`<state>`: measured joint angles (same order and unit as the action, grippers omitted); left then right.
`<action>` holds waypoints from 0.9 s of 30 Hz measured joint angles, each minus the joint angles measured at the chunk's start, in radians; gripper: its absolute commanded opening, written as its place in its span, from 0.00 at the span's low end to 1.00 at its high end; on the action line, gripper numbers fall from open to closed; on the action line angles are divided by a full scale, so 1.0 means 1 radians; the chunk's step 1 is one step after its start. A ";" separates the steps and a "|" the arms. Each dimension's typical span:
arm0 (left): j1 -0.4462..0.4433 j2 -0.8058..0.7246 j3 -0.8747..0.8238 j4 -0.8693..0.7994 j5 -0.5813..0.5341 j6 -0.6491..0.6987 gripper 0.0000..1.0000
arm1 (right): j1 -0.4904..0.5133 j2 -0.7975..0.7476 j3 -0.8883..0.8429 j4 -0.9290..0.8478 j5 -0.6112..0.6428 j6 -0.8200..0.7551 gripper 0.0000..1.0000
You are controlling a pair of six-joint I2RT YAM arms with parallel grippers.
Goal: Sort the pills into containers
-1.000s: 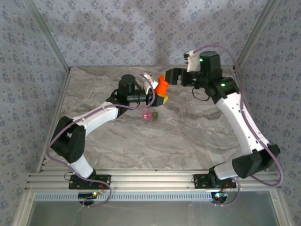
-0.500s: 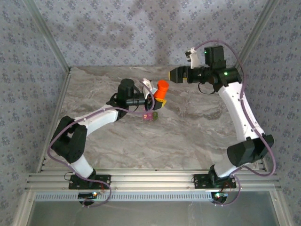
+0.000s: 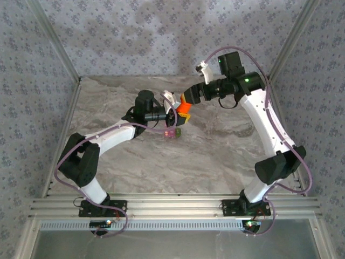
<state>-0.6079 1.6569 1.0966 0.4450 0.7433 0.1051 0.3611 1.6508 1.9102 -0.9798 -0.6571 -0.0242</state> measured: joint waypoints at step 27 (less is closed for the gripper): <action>0.000 0.000 -0.041 -0.006 -0.112 -0.071 0.00 | 0.049 -0.010 -0.148 0.166 0.094 0.154 0.53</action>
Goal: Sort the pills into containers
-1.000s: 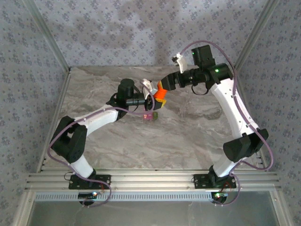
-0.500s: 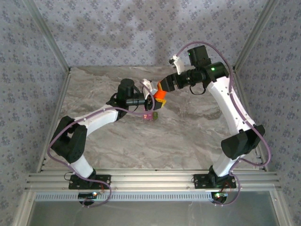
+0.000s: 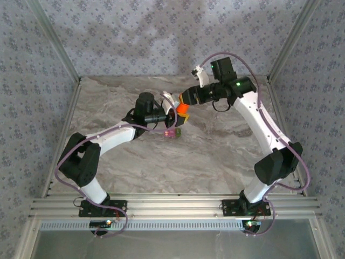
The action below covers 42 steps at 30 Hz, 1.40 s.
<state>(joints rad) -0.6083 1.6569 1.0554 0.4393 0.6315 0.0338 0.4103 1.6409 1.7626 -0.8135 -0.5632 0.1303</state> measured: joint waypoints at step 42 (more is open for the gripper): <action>0.018 -0.002 0.133 -0.027 0.328 -0.100 0.00 | -0.187 -0.188 -0.109 0.142 -0.317 -0.177 0.83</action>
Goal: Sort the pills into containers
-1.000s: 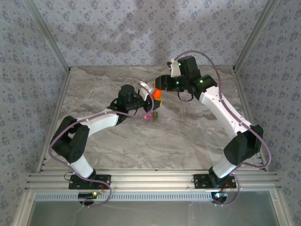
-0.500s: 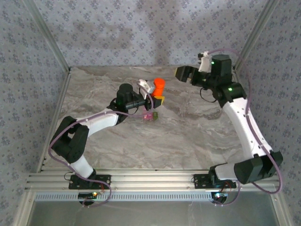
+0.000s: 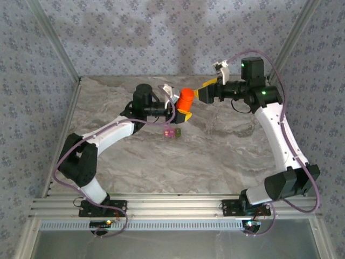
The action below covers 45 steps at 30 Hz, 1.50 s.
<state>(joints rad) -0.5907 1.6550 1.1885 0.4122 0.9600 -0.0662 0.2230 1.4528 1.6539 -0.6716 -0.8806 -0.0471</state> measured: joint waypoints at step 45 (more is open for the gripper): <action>-0.023 0.000 -0.074 -0.036 -0.284 0.016 0.00 | 0.209 0.135 0.054 -0.030 0.390 0.218 0.42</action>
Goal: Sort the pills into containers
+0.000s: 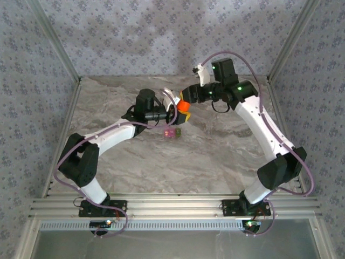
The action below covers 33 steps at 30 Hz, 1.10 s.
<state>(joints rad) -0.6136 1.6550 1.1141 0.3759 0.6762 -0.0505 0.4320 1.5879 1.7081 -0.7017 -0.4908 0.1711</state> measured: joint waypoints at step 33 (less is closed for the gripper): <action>-0.003 -0.011 0.042 0.072 0.128 0.012 0.00 | -0.248 -0.229 -0.183 0.200 -0.321 -0.047 0.83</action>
<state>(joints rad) -0.6170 1.6436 1.1557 0.4484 0.8040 -0.0387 0.1837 1.3594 1.5249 -0.5018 -0.8120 0.1238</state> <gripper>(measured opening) 0.522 0.832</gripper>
